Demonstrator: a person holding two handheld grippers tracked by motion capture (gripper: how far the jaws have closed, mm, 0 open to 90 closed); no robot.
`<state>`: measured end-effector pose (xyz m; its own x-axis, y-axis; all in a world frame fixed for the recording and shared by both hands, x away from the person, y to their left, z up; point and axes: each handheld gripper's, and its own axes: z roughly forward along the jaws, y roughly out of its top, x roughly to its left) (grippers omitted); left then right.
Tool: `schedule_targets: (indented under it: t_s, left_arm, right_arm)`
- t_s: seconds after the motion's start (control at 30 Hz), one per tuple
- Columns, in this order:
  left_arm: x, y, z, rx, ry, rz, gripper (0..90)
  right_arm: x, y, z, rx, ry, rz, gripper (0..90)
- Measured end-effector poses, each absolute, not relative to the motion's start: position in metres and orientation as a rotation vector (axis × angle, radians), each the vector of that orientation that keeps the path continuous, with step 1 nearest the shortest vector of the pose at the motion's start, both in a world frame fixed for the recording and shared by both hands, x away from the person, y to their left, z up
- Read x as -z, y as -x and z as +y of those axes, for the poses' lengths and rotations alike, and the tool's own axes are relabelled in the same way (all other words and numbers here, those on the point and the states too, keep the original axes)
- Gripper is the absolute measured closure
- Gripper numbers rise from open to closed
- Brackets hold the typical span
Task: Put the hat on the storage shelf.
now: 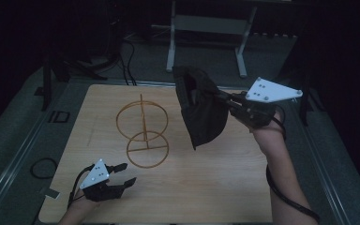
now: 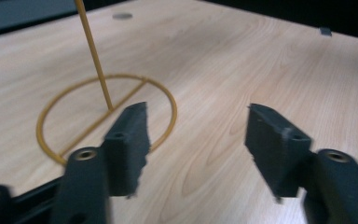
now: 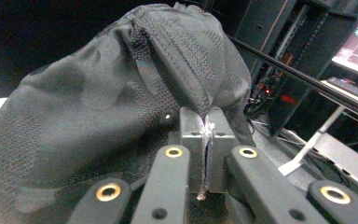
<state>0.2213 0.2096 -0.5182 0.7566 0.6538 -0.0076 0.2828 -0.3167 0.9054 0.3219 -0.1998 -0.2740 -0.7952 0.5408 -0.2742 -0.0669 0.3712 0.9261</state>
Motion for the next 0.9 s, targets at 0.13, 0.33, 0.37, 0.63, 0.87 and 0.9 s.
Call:
schedule_targets:
  t_s: [0.13, 0.33, 0.37, 0.63, 0.87, 0.9]
  left_arm:
    - [0.526, -0.221, 0.212, -0.474, -1.885, 0.756, 9.0]
    - [0.537, -0.219, 0.220, -0.514, -1.869, 0.820, 3.0]
    - [0.537, -0.218, 0.222, -0.537, -1.865, 0.826, 3.0]
    - [0.538, -0.218, 0.229, -0.527, -1.818, 0.846, 3.1]
    - [0.542, -0.218, 0.230, -0.521, -1.812, 0.863, 3.7]
    - [0.543, -0.218, 0.230, -0.523, -1.812, 0.863, 3.7]
  right_arm:
    - [0.270, -0.325, -0.186, -1.452, -0.392, 2.090, 88.6]
    - [0.267, -0.333, -0.167, -1.435, -0.378, 2.111, 88.6]
    - [0.267, -0.335, -0.163, -1.431, -0.379, 2.115, 88.6]
    - [0.277, -0.348, -0.130, -1.391, -0.381, 2.177, 88.6]
    - [0.286, -0.354, -0.103, -1.360, -0.351, 2.246, 88.5]
    - [0.288, -0.355, -0.100, -1.356, -0.348, 2.255, 88.5]
